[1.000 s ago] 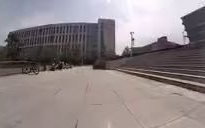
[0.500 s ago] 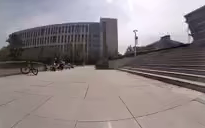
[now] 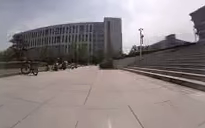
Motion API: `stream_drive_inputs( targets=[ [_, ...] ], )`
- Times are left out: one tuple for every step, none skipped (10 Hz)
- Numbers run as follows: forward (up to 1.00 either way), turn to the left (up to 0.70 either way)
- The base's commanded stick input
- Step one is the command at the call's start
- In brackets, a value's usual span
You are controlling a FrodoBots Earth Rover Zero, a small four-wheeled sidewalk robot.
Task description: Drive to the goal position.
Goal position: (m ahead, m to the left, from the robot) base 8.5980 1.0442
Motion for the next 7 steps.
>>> stream_drive_inputs(
  targets=[
    [1.00,0.00],
    [1.00,0.00],
    [1.00,0.00],
    [1.00,0.00],
    [1.00,0.00],
    [1.00,0.00],
    [1.00,0.00]
  ],
)
